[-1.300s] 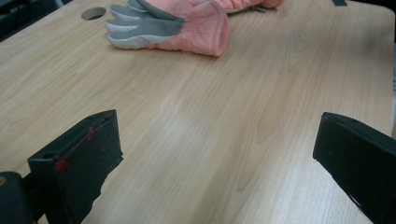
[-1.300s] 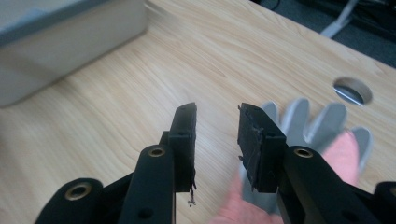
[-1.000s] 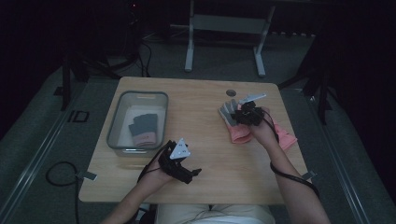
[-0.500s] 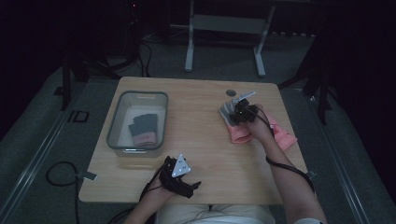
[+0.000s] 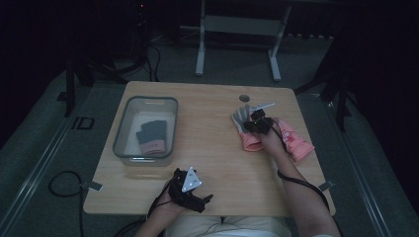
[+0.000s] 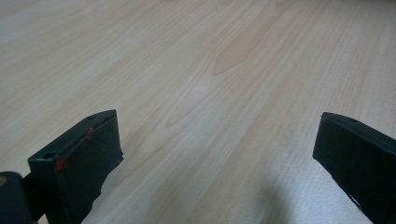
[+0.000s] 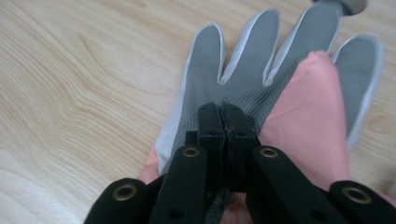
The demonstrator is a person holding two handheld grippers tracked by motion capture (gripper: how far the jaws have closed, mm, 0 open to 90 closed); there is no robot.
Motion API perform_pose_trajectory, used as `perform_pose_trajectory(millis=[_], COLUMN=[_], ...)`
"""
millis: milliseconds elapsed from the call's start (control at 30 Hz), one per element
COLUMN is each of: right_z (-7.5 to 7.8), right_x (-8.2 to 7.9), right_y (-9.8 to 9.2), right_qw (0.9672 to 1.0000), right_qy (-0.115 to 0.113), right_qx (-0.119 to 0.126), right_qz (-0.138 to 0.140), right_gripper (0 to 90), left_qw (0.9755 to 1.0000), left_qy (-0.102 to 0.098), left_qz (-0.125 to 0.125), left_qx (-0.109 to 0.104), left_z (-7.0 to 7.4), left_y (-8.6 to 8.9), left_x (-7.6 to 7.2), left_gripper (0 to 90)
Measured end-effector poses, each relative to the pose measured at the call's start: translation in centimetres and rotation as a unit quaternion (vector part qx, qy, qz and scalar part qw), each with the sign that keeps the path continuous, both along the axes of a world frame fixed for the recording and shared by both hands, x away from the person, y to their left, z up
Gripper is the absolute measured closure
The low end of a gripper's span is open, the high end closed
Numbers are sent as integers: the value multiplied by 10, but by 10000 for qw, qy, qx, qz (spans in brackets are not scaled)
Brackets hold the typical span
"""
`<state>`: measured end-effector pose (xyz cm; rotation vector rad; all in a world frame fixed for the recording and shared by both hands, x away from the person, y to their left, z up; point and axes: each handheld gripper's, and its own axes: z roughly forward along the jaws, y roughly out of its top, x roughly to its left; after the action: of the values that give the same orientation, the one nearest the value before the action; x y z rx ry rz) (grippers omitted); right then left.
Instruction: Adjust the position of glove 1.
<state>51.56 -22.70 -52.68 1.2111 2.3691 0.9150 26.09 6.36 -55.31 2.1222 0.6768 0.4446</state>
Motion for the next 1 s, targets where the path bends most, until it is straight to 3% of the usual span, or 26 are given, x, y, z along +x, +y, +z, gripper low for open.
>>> perform_pose_trajectory(millis=[67,233,467,600,833,1000], right_z=[6,36,80,94,89,64], right_x=[-4,-26,-82,-111,-150,-166], right_y=[0,-2,18,28,39,48], right_qw=[10000,9980,9939,9918,9864,9843], right_qy=[-74,-367,-778,-844,-684,-495], right_qx=[22,471,702,746,1111,1126], right_qz=[-48,-218,-351,-608,-1002,-1268], right_gripper=[886,891,892,892,891,891], left_qw=[10000,10000,9996,9997,9995,9996], left_qy=[-14,0,-133,-129,-171,-180], left_qz=[15,55,151,111,118,63], left_qx=[-29,-50,-185,-171,-228,-199], left_z=[0,0,4,4,6,5], left_y=[2,7,11,11,12,10], left_x=[0,0,0,-1,-1,-2], left_gripper=[8,8,8,8,8,8])
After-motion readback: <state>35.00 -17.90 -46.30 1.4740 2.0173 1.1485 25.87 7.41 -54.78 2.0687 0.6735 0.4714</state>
